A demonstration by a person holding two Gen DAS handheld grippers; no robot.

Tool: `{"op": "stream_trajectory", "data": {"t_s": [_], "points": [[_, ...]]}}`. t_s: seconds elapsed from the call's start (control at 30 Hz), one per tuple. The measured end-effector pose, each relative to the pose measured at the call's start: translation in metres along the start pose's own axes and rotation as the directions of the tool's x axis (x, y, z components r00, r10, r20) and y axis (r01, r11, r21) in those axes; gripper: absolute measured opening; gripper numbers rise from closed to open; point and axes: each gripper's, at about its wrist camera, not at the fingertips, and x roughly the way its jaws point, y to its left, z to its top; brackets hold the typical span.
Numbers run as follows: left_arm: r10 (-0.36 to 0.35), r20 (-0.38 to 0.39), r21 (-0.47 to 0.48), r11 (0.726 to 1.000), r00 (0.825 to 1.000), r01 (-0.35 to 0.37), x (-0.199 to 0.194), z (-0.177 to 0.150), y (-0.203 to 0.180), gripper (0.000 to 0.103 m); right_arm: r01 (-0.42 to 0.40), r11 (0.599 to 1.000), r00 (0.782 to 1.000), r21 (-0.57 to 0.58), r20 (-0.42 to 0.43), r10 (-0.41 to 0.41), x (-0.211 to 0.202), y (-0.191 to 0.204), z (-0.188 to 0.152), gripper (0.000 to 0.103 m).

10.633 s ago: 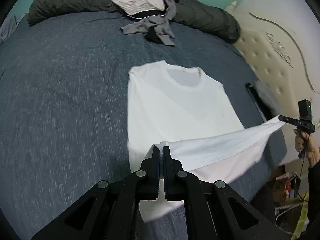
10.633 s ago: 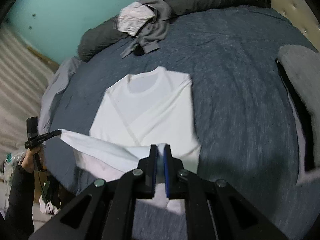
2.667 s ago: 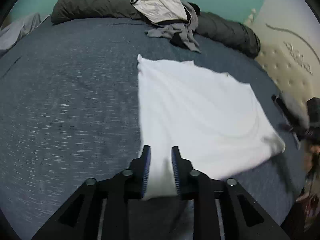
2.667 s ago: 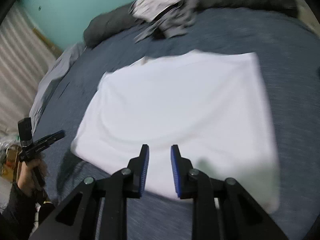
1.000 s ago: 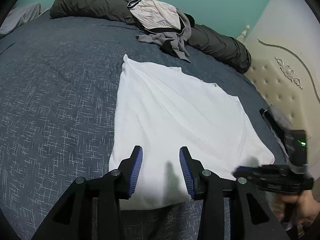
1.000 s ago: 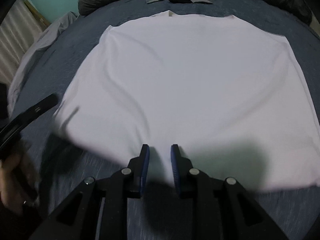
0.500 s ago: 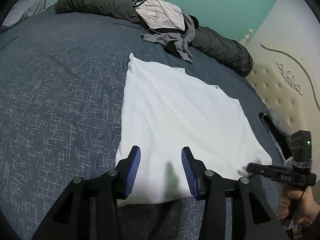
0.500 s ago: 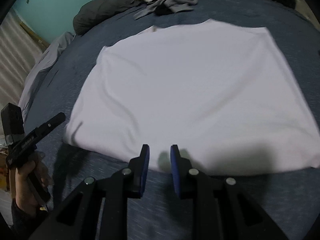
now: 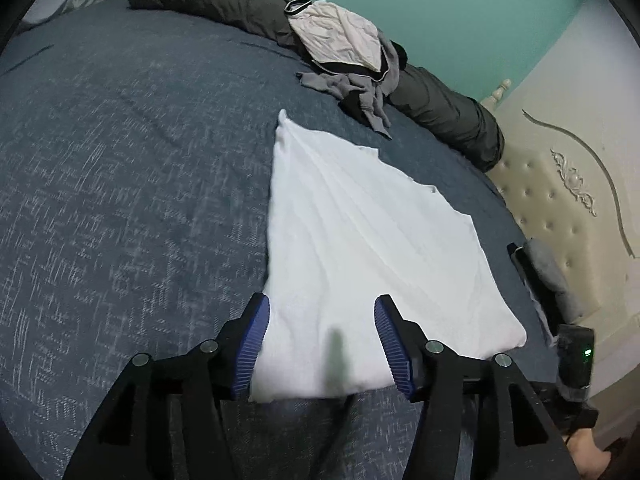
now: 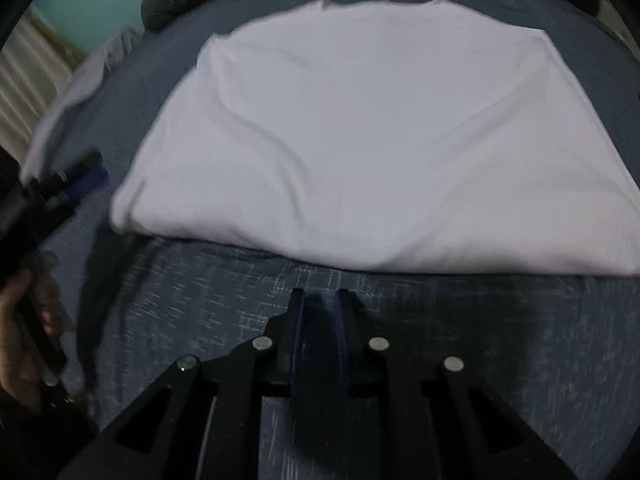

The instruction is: Fold clothes

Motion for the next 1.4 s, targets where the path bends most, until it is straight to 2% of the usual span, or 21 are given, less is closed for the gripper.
{"op": "stream_trajectory", "data": {"t_s": [0.03,0.1,0.17,0.23,0.37,0.5,0.6,0.7,0.77,0.83,0.9,0.93,1.03,1.17,1.4], "points": [[0.008,-0.017,-0.007,1.000,1.000,-0.008,0.001,-0.002,0.004,0.069,-0.010,1.000,1.000,0.013,0.021,0.010,-0.007,-0.004,0.000,0.014],[0.025,-0.051,-0.020,0.999,0.998,-0.026,0.003,-0.007,0.011,0.074,-0.026,0.999,0.998,0.033,0.053,0.024,-0.020,-0.011,0.000,0.014],[0.027,-0.074,-0.052,0.998,0.997,-0.031,0.004,-0.013,0.018,0.074,-0.027,0.999,0.997,0.041,0.067,0.024,-0.029,-0.019,0.001,0.014],[-0.012,-0.094,-0.096,0.995,0.996,0.003,0.006,-0.017,0.023,0.074,-0.024,0.999,0.997,0.049,0.081,0.020,-0.036,-0.027,0.003,0.014],[0.004,-0.110,-0.125,0.992,0.994,-0.018,0.010,-0.024,0.031,0.074,-0.021,0.996,0.995,0.086,0.100,0.012,-0.054,-0.047,-0.001,0.014],[-0.069,-0.113,-0.223,0.974,0.991,0.042,0.022,-0.032,0.044,0.074,-0.015,0.993,0.995,0.117,0.104,0.003,-0.067,-0.066,-0.006,0.014],[-0.049,-0.121,-0.180,0.983,0.991,0.027,0.026,-0.032,0.035,0.073,-0.016,0.991,0.993,0.129,0.118,0.001,-0.080,-0.078,-0.006,0.014],[-0.069,-0.132,-0.163,0.986,0.989,0.047,0.034,-0.032,0.027,0.072,-0.020,0.989,0.992,0.148,0.130,0.000,-0.086,-0.086,-0.004,0.014],[-0.072,-0.139,-0.157,0.986,0.988,0.050,0.040,-0.033,0.024,0.062,-0.022,0.987,0.991,0.162,0.136,-0.001,-0.091,-0.092,-0.002,0.014],[-0.073,-0.145,-0.156,0.987,0.987,0.050,0.044,-0.033,0.024,0.038,-0.028,0.985,0.989,0.172,0.145,0.003,-0.097,-0.098,-0.001,0.014],[-0.091,-0.148,-0.172,0.983,0.985,0.065,0.046,-0.034,0.027,0.018,-0.031,0.984,0.988,0.177,0.156,0.004,-0.104,-0.103,-0.001,0.014],[-0.111,-0.146,-0.181,0.980,0.983,0.084,0.045,-0.034,0.027,0.014,-0.032,0.984,0.986,0.177,0.164,0.002,-0.108,-0.107,0.000,0.014],[-0.114,-0.135,-0.140,0.986,0.984,0.095,0.039,-0.030,0.015,0.010,-0.035,0.982,0.984,0.183,0.180,0.001,-0.117,-0.116,-0.001,0.014],[-0.143,-0.106,-0.119,0.984,0.984,0.131,0.031,-0.022,-0.001,0.010,-0.044,0.978,0.978,0.205,0.208,0.000,-0.133,-0.139,-0.003,0.014],[-0.117,-0.098,-0.013,0.993,0.988,0.116,0.030,0.005,-0.054,0.010,-0.038,0.968,0.968,0.249,0.250,-0.027,-0.171,-0.197,-0.005,0.014]]}}
